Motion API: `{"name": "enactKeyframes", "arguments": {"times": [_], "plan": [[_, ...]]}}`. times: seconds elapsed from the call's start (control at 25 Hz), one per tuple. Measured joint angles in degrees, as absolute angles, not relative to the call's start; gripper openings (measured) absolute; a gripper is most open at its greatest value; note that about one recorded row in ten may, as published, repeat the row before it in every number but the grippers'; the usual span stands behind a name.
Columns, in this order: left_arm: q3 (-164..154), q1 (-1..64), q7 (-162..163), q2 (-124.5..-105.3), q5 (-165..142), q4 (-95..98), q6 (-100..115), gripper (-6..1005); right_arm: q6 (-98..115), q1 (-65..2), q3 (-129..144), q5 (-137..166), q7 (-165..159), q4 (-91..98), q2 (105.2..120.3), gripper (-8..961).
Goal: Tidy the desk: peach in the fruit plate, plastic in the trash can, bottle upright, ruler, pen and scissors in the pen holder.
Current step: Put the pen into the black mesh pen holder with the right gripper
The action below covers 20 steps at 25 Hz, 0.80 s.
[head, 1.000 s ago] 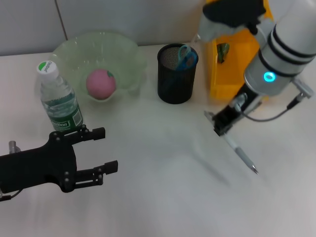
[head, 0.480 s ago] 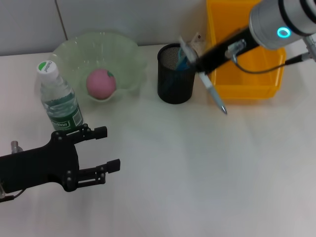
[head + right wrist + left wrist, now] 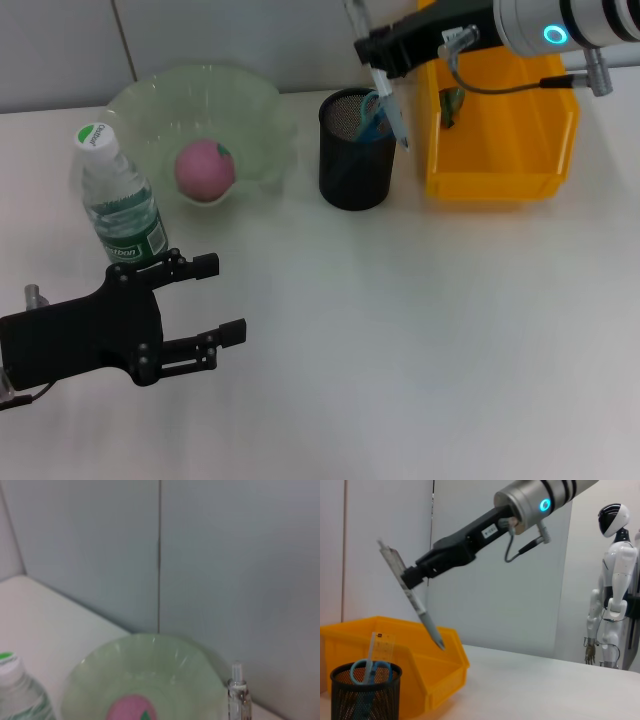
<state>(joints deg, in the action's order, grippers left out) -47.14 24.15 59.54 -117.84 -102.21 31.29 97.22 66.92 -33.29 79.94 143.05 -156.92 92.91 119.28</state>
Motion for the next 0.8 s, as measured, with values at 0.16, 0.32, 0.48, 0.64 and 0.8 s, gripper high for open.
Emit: {"name": "enactKeyframes", "arguments": {"times": [0.16, 0.32, 0.48, 0.64, 0.8], "plan": [[-47.11, 24.10, 59.53, -117.88, -102.21, 31.28, 97.19, 800, 63.62, -33.43, 80.00, 142.64, -156.16, 90.87, 119.21, 121], [-46.97, 24.08, 59.51, -117.96, -102.21, 31.29, 97.20, 800, 59.22, -33.87, 80.30, 142.55, -155.31, 87.76, 119.18, 120], [-46.88, 24.11, 59.50, -118.03, -102.20, 31.29, 97.18, 800, 54.17, -34.60, 80.32, 142.31, -154.14, 83.56, 119.17, 120], [-46.60, 24.22, 59.50, -118.04, -102.17, 31.27, 97.17, 800, 49.85, -35.97, 80.32, 140.24, -151.83, 78.57, 119.17, 120], [-46.58, 24.21, 59.50, -118.04, -102.16, 31.23, 97.09, 800, 45.78, -38.18, 79.65, 135.01, -147.15, 71.58, 119.17, 120]]}}
